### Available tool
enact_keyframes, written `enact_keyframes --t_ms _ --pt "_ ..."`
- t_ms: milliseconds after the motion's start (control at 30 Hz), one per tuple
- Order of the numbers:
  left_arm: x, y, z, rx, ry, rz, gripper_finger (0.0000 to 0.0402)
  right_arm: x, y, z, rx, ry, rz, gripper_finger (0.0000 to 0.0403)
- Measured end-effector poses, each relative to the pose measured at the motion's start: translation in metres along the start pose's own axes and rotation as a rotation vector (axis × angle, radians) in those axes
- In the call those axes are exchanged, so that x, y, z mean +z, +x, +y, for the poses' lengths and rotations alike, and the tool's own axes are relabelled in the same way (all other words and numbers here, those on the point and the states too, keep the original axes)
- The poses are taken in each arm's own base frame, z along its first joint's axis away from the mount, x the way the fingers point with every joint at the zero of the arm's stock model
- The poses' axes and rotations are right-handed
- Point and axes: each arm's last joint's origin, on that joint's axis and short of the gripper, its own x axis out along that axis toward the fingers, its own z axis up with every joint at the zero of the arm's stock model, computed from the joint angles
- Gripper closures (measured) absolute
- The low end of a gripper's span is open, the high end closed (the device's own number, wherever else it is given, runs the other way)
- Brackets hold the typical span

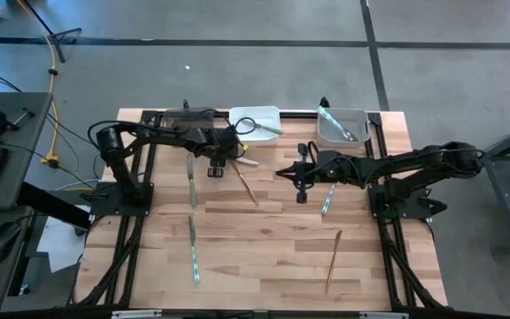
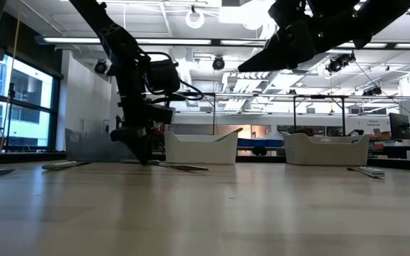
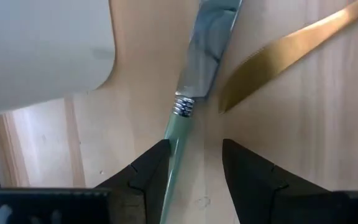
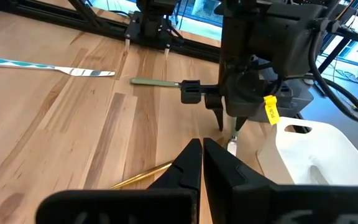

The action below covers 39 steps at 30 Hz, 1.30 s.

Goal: Sort silverware by color (type)
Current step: Put the green knife into the white bin

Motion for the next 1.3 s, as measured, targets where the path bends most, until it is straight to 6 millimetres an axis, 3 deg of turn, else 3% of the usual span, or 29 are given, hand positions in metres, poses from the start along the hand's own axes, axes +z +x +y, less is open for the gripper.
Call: enact_keyframes --t_ms 367,633,933,1300 --pt "0.003 -0.011 -0.009 -0.111 0.016 0.060 0.0310 -0.001 0.000 0.000 0.002 -0.009 0.006 0.0403" --pt "0.012 -0.017 -0.016 -0.096 0.045 0.065 0.0275 -0.001 0.000 0.000 0.003 -0.011 0.011 0.0403" --pt "0.007 -0.014 -0.006 -0.061 0.006 0.082 0.0239 -0.002 0.000 0.001 0.006 -0.011 0.022 0.0403" --pt "0.000 0.006 -0.008 -0.140 0.027 0.137 0.0286 -0.003 0.000 0.001 0.017 -0.011 0.032 0.0403"
